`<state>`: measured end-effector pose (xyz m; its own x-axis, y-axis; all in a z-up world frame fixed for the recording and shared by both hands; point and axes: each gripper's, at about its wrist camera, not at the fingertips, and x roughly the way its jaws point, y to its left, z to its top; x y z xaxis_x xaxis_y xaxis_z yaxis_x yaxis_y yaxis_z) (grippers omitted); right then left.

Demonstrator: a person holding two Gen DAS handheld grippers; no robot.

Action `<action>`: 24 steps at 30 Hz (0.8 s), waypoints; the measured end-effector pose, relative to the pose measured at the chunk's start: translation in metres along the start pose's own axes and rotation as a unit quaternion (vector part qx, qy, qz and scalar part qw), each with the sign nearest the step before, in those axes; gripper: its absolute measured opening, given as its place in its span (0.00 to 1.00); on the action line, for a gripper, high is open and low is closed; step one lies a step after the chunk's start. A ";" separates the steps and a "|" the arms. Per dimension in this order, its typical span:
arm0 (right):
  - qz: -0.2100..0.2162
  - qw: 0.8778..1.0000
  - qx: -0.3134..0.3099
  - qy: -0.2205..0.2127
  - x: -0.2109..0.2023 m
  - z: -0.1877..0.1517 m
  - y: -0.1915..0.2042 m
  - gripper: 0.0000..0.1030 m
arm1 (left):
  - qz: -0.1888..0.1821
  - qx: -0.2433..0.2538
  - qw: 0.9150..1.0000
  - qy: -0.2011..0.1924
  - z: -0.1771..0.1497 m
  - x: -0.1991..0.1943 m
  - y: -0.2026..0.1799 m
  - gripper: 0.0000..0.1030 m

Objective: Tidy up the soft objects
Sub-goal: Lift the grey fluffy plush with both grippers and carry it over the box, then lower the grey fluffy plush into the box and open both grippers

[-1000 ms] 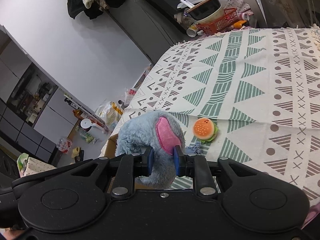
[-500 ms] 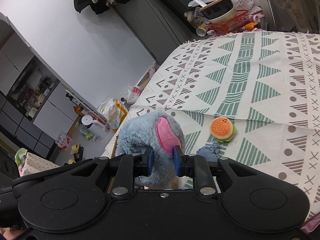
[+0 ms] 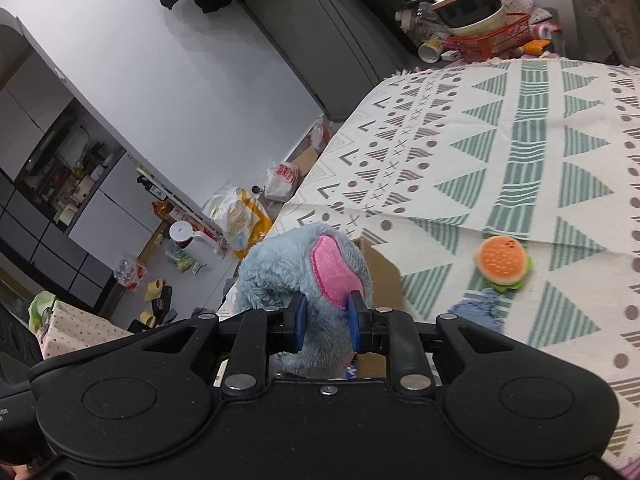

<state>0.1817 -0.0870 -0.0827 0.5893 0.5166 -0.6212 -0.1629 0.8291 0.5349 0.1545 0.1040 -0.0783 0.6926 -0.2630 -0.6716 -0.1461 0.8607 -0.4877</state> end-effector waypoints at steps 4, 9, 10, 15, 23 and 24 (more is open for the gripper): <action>0.002 1.000 -0.001 0.009 0.017 0.001 0.010 0.21 | 0.008 -0.010 1.000 -0.001 0.009 0.003 0.016 0.18; 0.007 1.000 0.003 0.022 0.038 0.000 0.020 0.21 | 0.021 -0.020 1.000 -0.001 0.019 0.007 0.035 0.18; 0.008 1.000 0.004 0.025 0.042 0.000 0.022 0.21 | 0.024 -0.022 0.999 -0.001 0.021 0.009 0.039 0.18; 0.012 0.999 0.015 0.040 0.063 -0.001 0.029 0.21 | 0.040 -0.031 0.999 0.003 0.029 0.016 0.057 0.18; 0.016 0.998 0.035 0.055 0.082 0.003 0.029 0.42 | 0.111 -0.032 0.993 0.006 0.040 0.027 0.074 0.21; 0.013 0.998 0.033 0.052 0.080 0.004 0.027 0.44 | 0.115 -0.031 0.993 0.005 0.040 0.026 0.075 0.22</action>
<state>0.2272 -0.0241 -0.1154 0.4997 0.5597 -0.6611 -0.1224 0.8012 0.5858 0.1899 0.1794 -0.1104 0.6291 -0.0662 -0.7745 -0.3432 0.8703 -0.3531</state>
